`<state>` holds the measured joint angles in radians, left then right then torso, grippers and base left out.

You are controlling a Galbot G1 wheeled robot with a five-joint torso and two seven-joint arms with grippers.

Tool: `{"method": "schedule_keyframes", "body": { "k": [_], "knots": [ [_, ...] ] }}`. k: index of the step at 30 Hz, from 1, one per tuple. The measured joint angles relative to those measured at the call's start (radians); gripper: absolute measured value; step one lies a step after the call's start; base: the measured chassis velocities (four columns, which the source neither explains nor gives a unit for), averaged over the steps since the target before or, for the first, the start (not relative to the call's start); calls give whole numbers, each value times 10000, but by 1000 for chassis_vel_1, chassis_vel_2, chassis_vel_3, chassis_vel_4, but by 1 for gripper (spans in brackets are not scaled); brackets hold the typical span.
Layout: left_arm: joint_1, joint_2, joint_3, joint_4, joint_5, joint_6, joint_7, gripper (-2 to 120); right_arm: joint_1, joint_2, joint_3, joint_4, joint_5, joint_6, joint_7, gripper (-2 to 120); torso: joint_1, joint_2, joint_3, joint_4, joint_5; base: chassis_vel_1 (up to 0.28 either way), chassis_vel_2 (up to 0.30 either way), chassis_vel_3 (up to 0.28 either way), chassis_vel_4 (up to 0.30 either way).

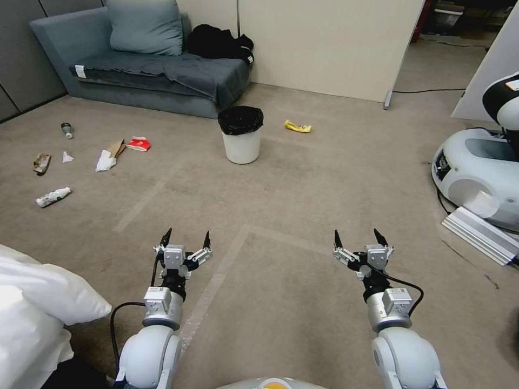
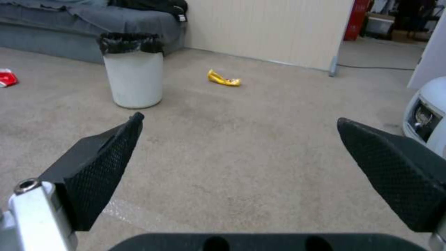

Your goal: Pick up the trash bin, then pick up the garbage from the floor and place it into the trash bin.

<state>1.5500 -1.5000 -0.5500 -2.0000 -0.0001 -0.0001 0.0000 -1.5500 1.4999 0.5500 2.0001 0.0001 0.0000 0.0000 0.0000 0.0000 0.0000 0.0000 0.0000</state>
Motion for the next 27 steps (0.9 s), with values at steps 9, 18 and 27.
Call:
{"method": "schedule_keyframes", "body": {
  "k": [9,18,27],
  "knots": [
    [-1,0,0,0,0,0,0,100,0,0,0,0,0,0,0,100,0,0,0,0,0,0,0,0,0],
    [902,-92,258,-1408,623,838,-523,100,-962,242,-235,1019,-467,50,138,100,0,1,0,2,9,0,0,0,0],
    [2608,-295,787,-4033,1860,2504,-1568,100,-2954,898,-892,3451,-1648,410,651,100,-1,1,-1,-1,-1,0,0,0,0]
  ]
}}
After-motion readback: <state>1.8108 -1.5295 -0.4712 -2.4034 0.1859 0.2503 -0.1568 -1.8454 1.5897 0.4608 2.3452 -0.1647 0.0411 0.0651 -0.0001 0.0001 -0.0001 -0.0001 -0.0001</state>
